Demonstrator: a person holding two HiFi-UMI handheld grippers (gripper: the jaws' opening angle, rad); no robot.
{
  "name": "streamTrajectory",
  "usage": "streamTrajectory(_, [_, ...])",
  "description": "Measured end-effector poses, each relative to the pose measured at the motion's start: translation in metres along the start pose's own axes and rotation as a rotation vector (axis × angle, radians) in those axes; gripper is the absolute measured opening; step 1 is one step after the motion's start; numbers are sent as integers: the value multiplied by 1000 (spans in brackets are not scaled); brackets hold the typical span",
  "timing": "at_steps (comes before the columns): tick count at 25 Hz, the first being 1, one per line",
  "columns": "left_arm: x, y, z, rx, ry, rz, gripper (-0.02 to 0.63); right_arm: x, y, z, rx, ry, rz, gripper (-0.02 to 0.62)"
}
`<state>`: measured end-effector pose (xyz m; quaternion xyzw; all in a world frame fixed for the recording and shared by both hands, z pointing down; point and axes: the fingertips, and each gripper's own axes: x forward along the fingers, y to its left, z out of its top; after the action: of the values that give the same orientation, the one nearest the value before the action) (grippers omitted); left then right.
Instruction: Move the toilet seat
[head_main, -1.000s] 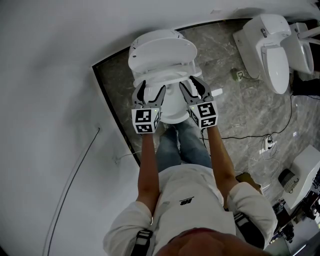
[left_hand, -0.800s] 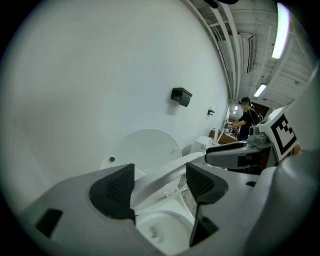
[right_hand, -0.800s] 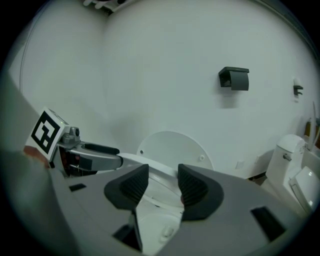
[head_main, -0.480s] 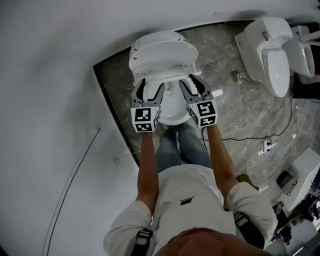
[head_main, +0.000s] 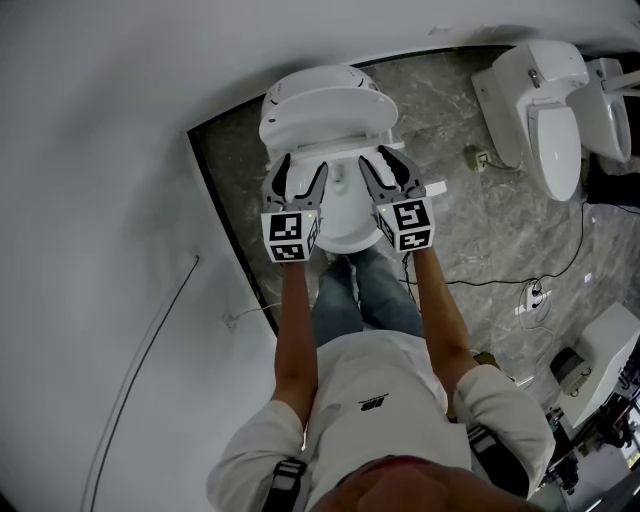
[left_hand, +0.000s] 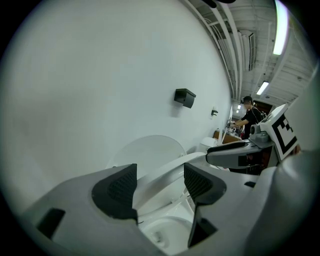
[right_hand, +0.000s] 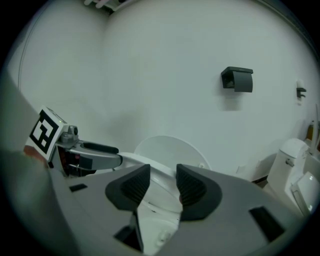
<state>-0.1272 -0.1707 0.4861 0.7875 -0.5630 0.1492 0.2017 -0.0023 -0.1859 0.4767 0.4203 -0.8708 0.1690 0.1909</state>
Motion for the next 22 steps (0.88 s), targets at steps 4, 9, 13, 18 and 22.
streamTrajectory(4, [4,3,4,4,-4,13,310,5,-5,3,-7,-8,0,178])
streamTrajectory(9, [9,7,8,5,-13,29,302,12,-7,8,-11,-10,2,173])
streamTrajectory(13, [13,11,12,6,-18,41,295,17,-11,10,-15,-11,0,170])
streamTrajectory(18, [18,15,14,7,-23,55,287,24,-11,16,-18,-17,6,169])
streamTrajectory(22, [20,18,18,7,-26,66,281,27,-12,21,-20,-21,10,168])
